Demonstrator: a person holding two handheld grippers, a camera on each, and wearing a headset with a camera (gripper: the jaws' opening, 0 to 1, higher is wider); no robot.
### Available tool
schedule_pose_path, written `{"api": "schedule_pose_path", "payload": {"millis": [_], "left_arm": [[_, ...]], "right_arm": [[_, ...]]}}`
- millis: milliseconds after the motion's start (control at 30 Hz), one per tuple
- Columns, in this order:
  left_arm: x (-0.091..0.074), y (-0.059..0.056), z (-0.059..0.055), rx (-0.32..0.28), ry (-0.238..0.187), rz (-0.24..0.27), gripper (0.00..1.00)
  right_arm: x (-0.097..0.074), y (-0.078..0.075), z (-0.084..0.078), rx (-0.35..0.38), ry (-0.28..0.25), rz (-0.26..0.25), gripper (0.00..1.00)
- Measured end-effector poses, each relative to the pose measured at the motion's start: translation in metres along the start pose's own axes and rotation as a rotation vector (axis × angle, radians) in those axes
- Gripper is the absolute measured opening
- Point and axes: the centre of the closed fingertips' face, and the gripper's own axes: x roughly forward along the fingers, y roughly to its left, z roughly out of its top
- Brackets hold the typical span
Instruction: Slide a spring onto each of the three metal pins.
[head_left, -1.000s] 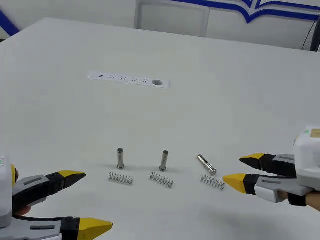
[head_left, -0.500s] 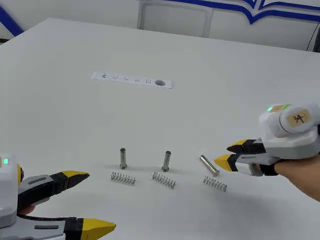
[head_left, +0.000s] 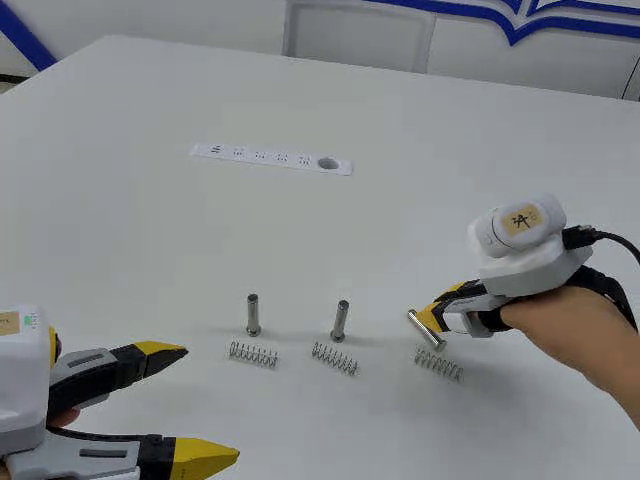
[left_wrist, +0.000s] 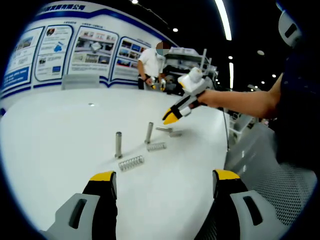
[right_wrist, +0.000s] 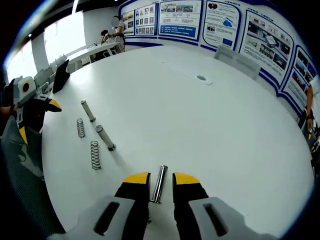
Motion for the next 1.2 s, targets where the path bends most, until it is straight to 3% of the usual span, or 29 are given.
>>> {"api": "schedule_pose_path", "payload": {"millis": [533,1200], "left_arm": [[-0.001,0.003,-0.001,-0.007,0.000,0.008,0.79],[-0.001,0.004,-0.003,-0.013,0.006,0.011,0.79]], "right_arm": [[0.025,-0.001,-0.005,0.017,0.075,0.004,0.15],[0.030,-0.002,-0.008,0.053,0.108,0.023,0.11]]}}
